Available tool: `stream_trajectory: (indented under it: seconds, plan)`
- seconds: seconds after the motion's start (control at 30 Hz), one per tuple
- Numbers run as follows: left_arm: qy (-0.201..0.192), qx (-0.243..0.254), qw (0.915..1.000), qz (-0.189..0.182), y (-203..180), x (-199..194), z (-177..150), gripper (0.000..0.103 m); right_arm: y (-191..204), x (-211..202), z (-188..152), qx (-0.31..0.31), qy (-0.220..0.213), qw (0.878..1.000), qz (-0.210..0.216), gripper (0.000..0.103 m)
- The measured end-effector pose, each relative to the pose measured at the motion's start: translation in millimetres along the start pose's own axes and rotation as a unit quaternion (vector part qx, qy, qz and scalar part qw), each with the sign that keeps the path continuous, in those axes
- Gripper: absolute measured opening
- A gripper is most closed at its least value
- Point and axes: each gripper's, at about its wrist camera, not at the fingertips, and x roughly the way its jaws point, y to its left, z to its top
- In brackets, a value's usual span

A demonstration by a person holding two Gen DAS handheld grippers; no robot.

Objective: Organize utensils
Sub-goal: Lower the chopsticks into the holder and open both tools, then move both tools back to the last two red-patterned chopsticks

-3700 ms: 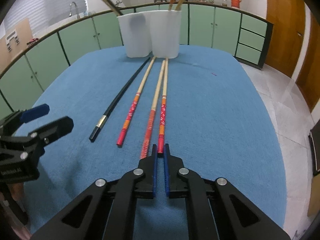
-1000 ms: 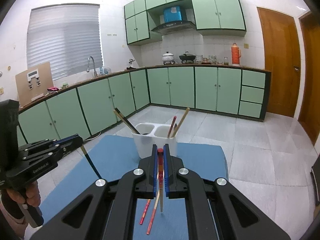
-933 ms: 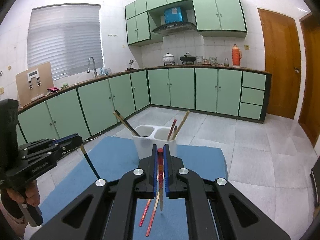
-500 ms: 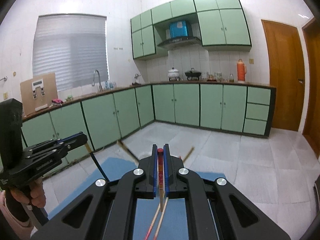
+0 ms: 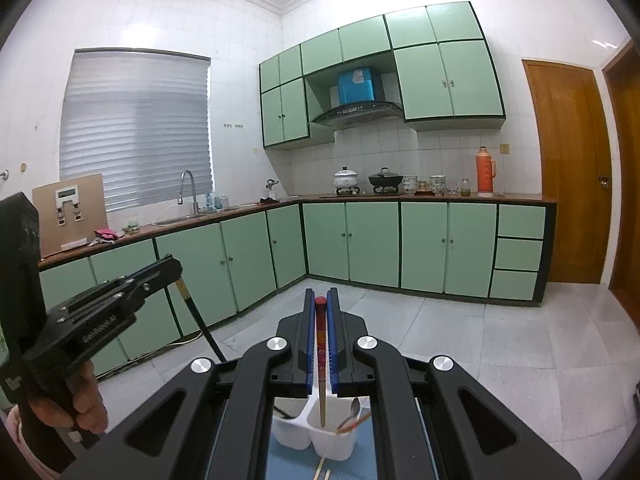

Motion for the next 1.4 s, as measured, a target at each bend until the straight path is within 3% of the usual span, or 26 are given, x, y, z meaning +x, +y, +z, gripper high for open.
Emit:
stream_trajectory:
  seconds: [0.23, 0.43, 0.9, 0.97, 1.0, 1.07, 1.13, 1.2, 1.3, 1.4]
  plan:
    - [0.010, 0.006, 0.9999, 0.007, 1, 45, -13, 0.006, -7, 43, -13, 0.001, 0.030, 1.000, -0.002, 0.005]
    - [0.042, 0.005, 0.9990, 0.011, 9, 72, -42, 0.006, -12, 73, -37, 0.005, 0.063, 0.998, -0.001, 0.005]
    - [0.125, 0.001, 0.9921, 0.012, 38, 97, -96, 0.007, -14, 85, -77, 0.011, 0.108, 0.994, 0.011, 0.006]
    - [0.125, 0.000, 0.9921, 0.013, 41, 93, -98, 0.013, -16, 80, -77, 0.016, 0.105, 0.994, 0.007, 0.012]
    - [0.121, -0.002, 0.9925, 0.013, 42, 88, -96, 0.020, -18, 76, -76, 0.020, 0.100, 0.995, 0.005, 0.024]
    - [0.113, -0.004, 0.9935, 0.014, 43, 83, -91, 0.030, -22, 67, -73, 0.028, 0.087, 0.996, -0.002, 0.037]
    - [0.100, -0.003, 0.9949, 0.015, 45, 71, -85, 0.041, -26, 57, -71, 0.034, 0.076, 0.996, -0.010, 0.040]
    - [0.085, -0.005, 0.9962, 0.018, 46, 59, -79, 0.053, -29, 46, -70, 0.036, 0.067, 0.997, -0.022, 0.056]
    - [0.066, -0.009, 0.9976, 0.019, 44, 38, -75, 0.067, -31, 25, -70, 0.039, 0.048, 0.997, -0.035, 0.065]
    - [0.056, -0.009, 0.9982, 0.021, 40, 17, -75, 0.073, -29, 6, -74, 0.040, 0.035, 0.998, -0.041, 0.070]
